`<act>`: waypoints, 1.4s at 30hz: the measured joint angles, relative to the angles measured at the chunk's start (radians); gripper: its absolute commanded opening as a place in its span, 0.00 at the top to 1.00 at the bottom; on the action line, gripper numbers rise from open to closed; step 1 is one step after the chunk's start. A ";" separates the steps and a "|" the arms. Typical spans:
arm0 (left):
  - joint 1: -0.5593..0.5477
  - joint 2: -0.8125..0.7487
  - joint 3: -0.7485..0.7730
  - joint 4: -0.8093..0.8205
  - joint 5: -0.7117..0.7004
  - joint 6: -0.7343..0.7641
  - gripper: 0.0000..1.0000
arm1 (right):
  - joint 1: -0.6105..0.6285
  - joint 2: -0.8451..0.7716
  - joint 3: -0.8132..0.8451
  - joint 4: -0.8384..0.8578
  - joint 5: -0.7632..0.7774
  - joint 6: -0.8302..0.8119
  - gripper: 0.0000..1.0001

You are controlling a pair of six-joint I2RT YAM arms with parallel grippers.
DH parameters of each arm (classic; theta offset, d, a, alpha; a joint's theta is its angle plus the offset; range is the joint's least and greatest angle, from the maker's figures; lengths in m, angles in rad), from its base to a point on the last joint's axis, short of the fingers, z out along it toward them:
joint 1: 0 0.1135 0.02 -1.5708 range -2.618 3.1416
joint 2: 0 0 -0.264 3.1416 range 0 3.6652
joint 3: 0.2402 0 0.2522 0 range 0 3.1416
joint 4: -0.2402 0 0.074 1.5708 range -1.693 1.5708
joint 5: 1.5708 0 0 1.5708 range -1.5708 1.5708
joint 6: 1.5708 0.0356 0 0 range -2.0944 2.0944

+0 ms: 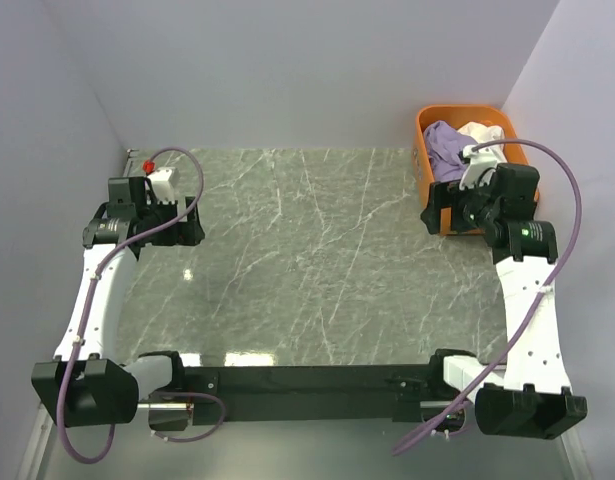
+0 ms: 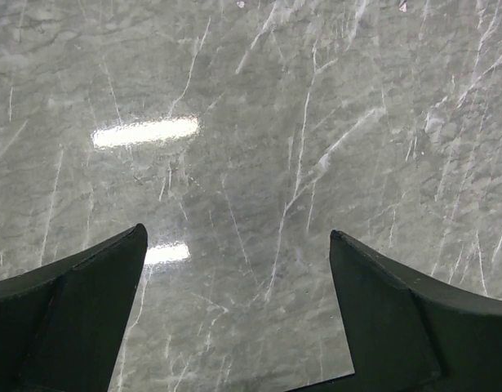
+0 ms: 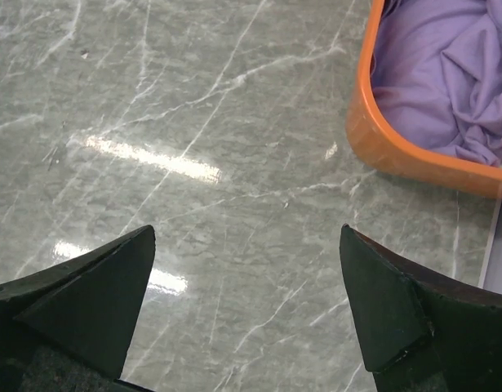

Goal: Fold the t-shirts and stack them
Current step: Grab the tshirt from the pile

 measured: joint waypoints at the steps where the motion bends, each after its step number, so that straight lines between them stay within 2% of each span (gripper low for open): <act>1: 0.000 0.000 0.000 0.001 0.001 -0.003 0.01 | 0.000 0.008 0.004 -0.001 0.005 0.003 0.00; 5: 0.000 0.017 0.020 -0.013 0.006 -0.023 0.00 | -0.004 0.126 0.111 -0.026 0.043 0.015 0.00; 9: 0.000 0.085 0.107 -0.026 0.018 -0.034 0.01 | -0.045 0.358 0.382 -0.058 0.065 0.018 0.00; 15: 0.000 0.128 0.158 -0.022 0.032 -0.040 0.00 | -0.117 0.758 0.839 -0.112 0.133 0.017 0.00; 20: 0.000 0.162 0.177 -0.022 0.031 -0.038 0.01 | -0.146 1.018 1.102 -0.110 0.204 0.016 0.00; 29: 0.000 0.211 0.176 -0.025 0.025 -0.013 0.01 | -0.147 1.176 1.072 -0.008 0.266 0.014 0.00; 38: 0.000 0.241 0.154 -0.026 0.013 0.013 0.00 | -0.111 1.275 1.059 0.010 0.269 -0.006 0.03; 41: 0.000 0.259 0.145 -0.023 0.014 0.013 0.01 | -0.098 1.291 1.057 0.010 0.274 -0.019 0.20; 42: 0.000 0.261 0.137 -0.020 0.014 0.014 0.01 | -0.094 1.292 1.056 0.010 0.276 -0.023 0.31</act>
